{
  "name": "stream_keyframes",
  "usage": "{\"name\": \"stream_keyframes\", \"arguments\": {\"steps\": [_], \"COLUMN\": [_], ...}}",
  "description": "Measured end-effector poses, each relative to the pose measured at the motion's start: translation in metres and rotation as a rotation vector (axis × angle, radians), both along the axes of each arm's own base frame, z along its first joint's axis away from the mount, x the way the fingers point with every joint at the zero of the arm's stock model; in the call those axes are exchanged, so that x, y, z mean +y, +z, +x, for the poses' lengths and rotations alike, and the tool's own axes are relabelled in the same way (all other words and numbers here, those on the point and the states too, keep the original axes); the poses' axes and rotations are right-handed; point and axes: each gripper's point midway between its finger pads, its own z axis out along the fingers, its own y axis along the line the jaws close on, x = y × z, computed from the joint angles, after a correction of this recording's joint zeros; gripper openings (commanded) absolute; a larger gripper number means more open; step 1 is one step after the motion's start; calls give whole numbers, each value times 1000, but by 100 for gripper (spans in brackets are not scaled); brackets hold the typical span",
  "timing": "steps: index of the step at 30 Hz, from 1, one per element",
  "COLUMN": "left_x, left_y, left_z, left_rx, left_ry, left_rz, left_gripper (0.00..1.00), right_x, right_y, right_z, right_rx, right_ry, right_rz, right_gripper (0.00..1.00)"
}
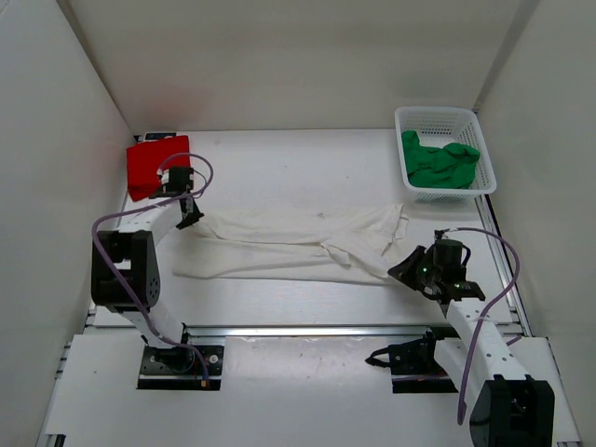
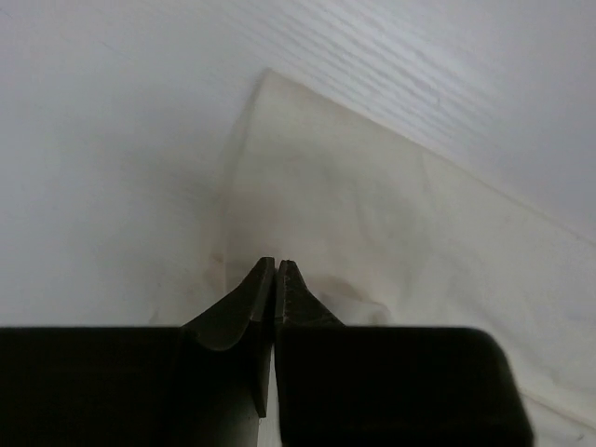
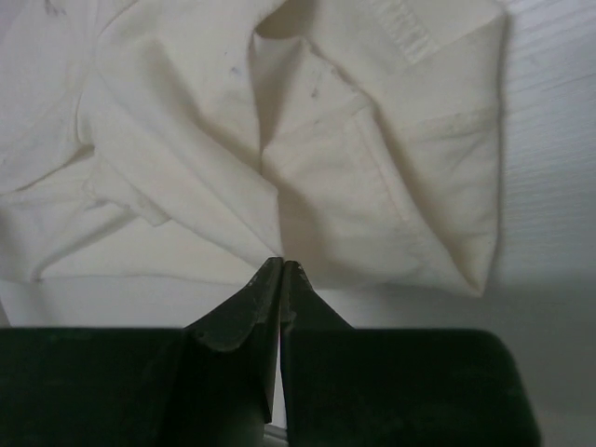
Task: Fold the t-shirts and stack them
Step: Fold the other side of the tshirt into a rectangle
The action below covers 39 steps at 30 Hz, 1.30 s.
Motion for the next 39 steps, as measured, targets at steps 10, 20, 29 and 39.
{"name": "stream_keyframes", "arguments": {"steps": [10, 20, 29, 39], "left_x": [21, 27, 22, 0], "left_y": [5, 37, 3, -20], "left_z": [-32, -31, -23, -20], "left_rx": [-55, -233, -170, -114], "left_ry": [112, 176, 174, 138], "left_rz": [-84, -144, -234, -311], "left_gripper": [38, 42, 53, 50], "right_x": [-16, 43, 109, 132], "right_y": [0, 65, 16, -3], "right_z": [8, 24, 7, 19], "right_rx": [-33, -243, -111, -112], "right_ry": [-40, 218, 567, 653], "right_rz": [-137, -283, -407, -473], "right_gripper": [34, 6, 19, 34]}}
